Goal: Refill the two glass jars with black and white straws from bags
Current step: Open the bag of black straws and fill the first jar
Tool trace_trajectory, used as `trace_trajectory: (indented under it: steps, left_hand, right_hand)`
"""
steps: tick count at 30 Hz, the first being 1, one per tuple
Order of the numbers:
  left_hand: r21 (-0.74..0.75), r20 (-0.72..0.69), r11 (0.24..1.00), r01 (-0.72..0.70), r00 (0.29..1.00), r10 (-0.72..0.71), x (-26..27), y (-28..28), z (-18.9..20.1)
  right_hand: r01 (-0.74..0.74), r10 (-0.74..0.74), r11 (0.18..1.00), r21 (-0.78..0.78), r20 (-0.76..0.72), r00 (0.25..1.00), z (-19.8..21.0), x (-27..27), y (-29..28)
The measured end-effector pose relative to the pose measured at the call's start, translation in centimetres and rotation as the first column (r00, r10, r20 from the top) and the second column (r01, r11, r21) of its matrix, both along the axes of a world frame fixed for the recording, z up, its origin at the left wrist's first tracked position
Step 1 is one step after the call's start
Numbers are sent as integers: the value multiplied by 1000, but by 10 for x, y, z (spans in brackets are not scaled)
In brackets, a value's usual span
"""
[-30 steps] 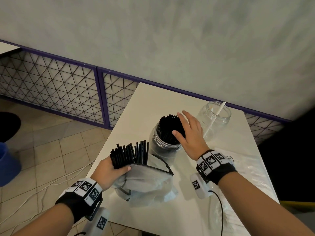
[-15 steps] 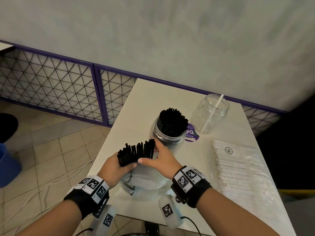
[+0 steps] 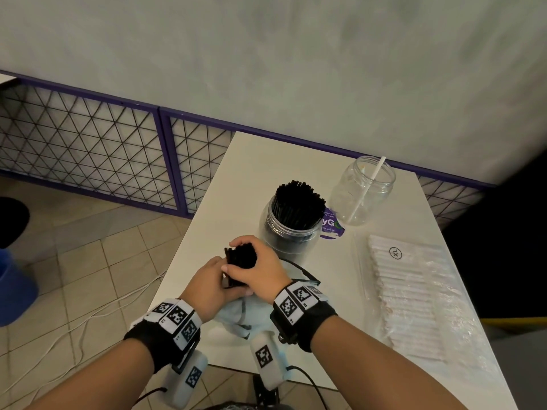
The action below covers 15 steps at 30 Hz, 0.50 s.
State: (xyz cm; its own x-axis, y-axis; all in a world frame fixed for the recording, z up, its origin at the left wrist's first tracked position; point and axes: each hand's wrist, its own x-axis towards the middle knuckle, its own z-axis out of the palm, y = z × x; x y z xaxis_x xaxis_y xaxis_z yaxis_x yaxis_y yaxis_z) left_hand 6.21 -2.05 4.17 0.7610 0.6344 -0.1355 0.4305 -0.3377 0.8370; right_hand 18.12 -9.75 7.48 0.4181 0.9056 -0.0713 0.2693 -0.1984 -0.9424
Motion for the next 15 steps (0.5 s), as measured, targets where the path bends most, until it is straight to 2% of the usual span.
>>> trace_trajectory:
  steps: [5, 9, 13, 15]
  left_hand:
    - [12, -4, 1000, -15, 1000, 15, -14, 4, -7]
    - [83, -43, 991, 109, 993, -106, -20, 8, -10]
    - [147, -299, 963, 224, 938, -173, -14, 11, -10]
    - [116, -286, 982, 149, 952, -111, -9, 8, -6]
  right_hand:
    - [106, -103, 993, 53, -55, 993, 2, 11, 1]
    - [173, -144, 974, 149, -186, 972, 13, 23, -3]
    - [165, -120, 958, 235, -192, 974, 27, 30, -12]
    - [137, -102, 953, 270, -140, 985, 32, 30, -18]
